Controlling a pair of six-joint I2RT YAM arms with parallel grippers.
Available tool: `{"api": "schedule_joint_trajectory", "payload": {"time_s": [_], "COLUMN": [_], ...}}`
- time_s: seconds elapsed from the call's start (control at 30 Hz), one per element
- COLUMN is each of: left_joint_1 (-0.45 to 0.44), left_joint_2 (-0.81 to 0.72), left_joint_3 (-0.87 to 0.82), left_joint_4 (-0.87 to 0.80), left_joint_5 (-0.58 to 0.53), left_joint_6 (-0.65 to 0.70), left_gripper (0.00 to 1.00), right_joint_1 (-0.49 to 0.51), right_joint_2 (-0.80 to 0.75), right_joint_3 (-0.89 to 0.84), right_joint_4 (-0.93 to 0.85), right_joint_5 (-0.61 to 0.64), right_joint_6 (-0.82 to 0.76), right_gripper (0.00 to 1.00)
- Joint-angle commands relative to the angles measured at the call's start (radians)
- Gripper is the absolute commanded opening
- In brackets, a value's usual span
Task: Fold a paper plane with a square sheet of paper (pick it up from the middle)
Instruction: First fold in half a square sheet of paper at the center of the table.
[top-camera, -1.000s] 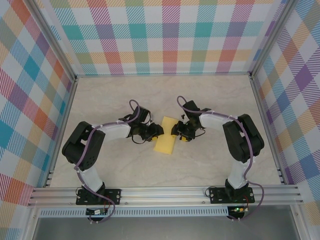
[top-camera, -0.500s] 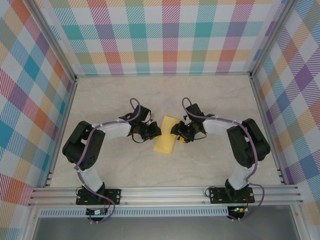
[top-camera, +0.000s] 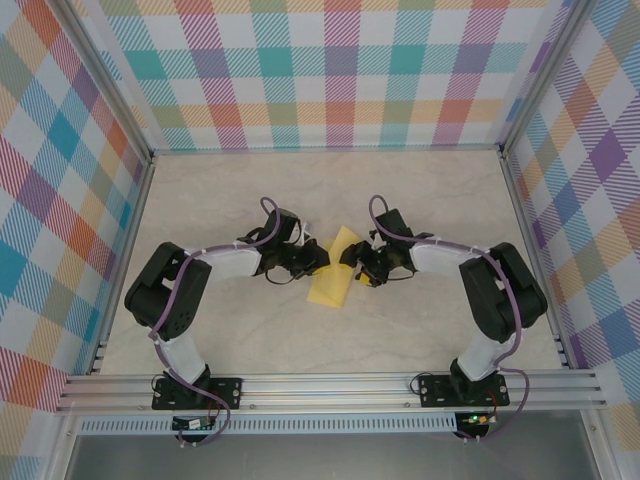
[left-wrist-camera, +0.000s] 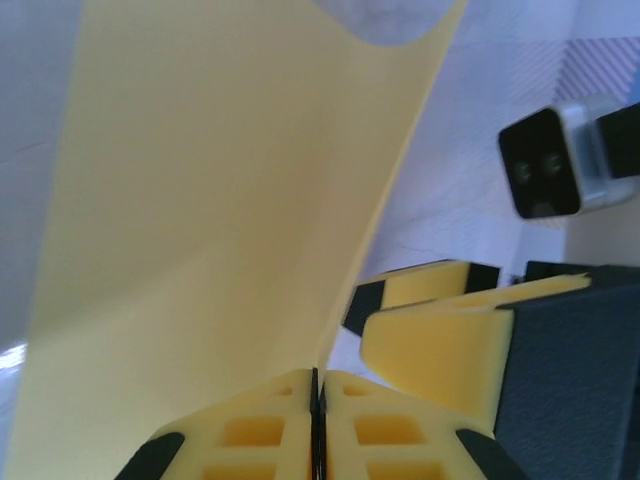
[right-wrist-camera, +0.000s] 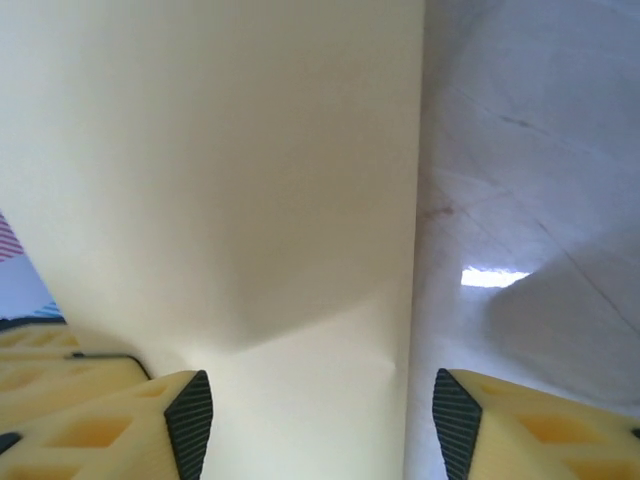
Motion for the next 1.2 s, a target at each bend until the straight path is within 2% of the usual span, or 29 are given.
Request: {"api": "schedule_joint_trajectory", "payload": {"time_s": [0.0,0.1,0.27,0.47,0.63,0.77,0.9,1.17], "left_joint_1": [0.019,0.019,0.018,0.012,0.013,0.013,0.013,0.013], "left_joint_2": [0.004,0.026,0.033,0.013,0.017,0.022,-0.011,-0.010], "left_joint_3": [-0.028,-0.031,-0.030,0.017,-0.014,-0.030,-0.037,-0.045], "left_joint_4": [0.147,0.212,0.220,0.033,0.112,0.100,0.044,0.040], "left_joint_5": [0.079,0.115,0.139,0.188,0.189,0.111,0.029,0.013], "left_joint_6": [-0.075,-0.115,-0.121,0.035,-0.011,-0.037,-0.020,-0.022], "left_gripper": [0.09,0.08,0.08,0.10,0.09,0.09,0.09,0.10], "right_joint_1": [-0.024,-0.045,-0.051,-0.051,-0.051,-0.051,-0.046,-0.018], "right_joint_2": [-0.075,-0.116,-0.159,-0.209,-0.203,-0.167,-0.124,-0.034], "right_joint_3": [-0.054,-0.112,-0.144,-0.164,-0.157,-0.135,-0.104,-0.060], "right_joint_4": [0.043,0.081,0.087,0.058,0.088,0.090,0.065,0.095], "right_joint_5": [0.016,0.027,0.023,0.062,0.023,-0.001,-0.003,-0.030], "right_joint_6": [0.046,0.082,0.083,0.077,0.051,0.040,0.020,0.026], "right_gripper": [0.66,0.70,0.71,0.74,0.74,0.71,0.61,0.54]}}
